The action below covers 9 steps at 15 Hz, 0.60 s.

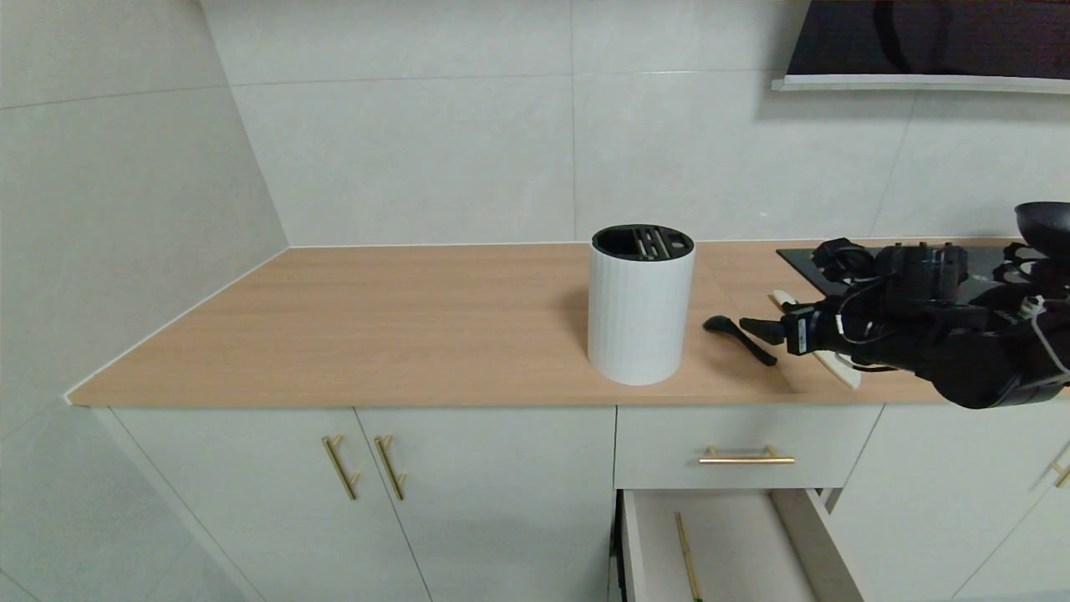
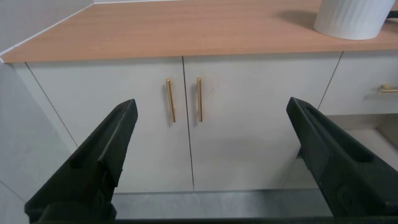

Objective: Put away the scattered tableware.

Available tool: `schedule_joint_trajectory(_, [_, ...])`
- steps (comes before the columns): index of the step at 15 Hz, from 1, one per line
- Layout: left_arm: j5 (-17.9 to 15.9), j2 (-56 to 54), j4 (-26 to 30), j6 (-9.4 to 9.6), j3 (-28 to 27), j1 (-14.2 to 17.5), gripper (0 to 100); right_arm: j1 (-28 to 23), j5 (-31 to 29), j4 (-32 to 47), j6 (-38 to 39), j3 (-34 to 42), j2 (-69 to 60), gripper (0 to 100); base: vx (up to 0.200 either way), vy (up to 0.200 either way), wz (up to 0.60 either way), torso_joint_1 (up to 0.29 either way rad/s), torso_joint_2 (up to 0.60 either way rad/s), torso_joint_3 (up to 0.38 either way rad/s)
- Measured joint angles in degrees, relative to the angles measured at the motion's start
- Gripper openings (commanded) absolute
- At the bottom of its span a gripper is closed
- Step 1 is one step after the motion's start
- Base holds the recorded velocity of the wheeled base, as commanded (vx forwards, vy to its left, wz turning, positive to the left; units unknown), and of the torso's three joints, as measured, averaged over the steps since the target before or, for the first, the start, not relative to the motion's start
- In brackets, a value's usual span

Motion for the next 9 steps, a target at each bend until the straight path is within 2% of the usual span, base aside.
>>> schedule_joint_trajectory(4, [0.0, 0.0, 0.0, 0.02, 0.0, 0.0, 100, -1.2, -0.3, -4.0, 0.1, -2.1, 6.3, 100, 0.000, 0.000, 0.00, 0.000, 0.00, 0.000])
schedule_joint_trajectory(9, [0.0, 0.0, 0.0, 0.02, 0.0, 0.0, 100, -1.6, -0.4, -4.2, 0.1, -4.0, 10.6, 100, 0.000, 0.000, 0.00, 0.000, 0.00, 0.000])
